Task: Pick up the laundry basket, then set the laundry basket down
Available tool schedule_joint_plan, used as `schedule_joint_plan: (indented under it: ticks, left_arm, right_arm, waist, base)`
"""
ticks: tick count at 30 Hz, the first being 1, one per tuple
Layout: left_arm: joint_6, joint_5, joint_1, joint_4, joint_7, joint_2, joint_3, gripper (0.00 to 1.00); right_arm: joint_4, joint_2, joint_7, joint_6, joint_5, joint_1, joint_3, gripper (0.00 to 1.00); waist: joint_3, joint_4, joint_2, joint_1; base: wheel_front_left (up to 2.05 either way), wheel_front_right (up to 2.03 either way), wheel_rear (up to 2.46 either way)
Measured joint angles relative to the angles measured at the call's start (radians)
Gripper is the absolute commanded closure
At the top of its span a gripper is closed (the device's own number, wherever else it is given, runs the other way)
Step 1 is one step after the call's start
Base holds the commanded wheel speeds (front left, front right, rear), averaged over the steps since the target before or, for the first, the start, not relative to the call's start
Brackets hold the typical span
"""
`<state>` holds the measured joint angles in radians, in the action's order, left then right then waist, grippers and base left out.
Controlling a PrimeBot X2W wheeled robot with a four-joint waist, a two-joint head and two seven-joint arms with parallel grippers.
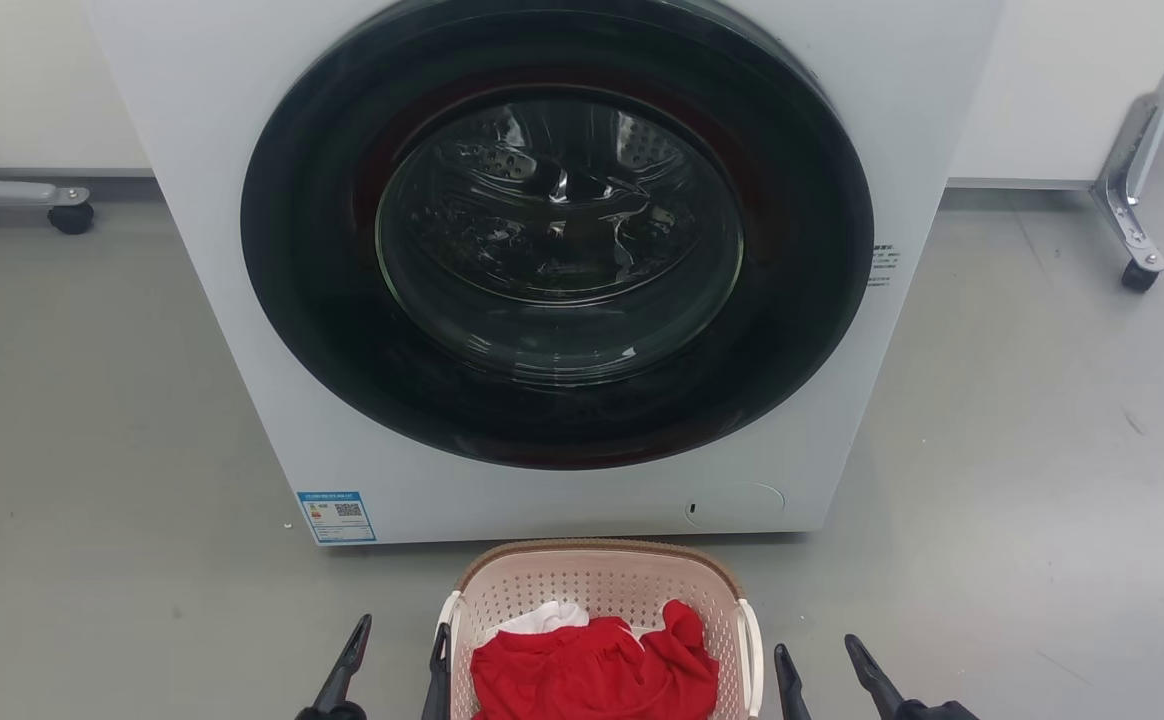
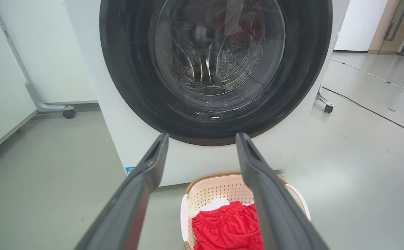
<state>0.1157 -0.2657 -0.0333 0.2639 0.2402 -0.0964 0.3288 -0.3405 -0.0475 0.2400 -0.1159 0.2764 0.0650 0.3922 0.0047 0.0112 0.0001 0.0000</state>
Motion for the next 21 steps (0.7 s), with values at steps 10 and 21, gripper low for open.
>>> schedule_joint_plan:
  ticks: [10, 21]
  left_arm:
    - [0.008, 0.038, 0.010, 0.001, 0.010, 0.008, -0.012, 0.00]
    - [0.008, 0.028, 0.016, 0.010, 0.010, 0.018, -0.028, 0.00]
  right_arm:
    - [0.002, 0.000, 0.009, -0.009, -0.047, -0.014, -0.011, 0.00]
    - [0.012, 0.000, 0.009, -0.009, -0.029, -0.015, -0.012, 0.00]
  waist:
    - [0.001, 0.000, 0.0000, 0.0000]
    - [0.006, -0.002, 0.0000, 0.0000]
  base:
    - [0.00, 0.00, 0.00]
    - [0.00, 0.00, 0.00]
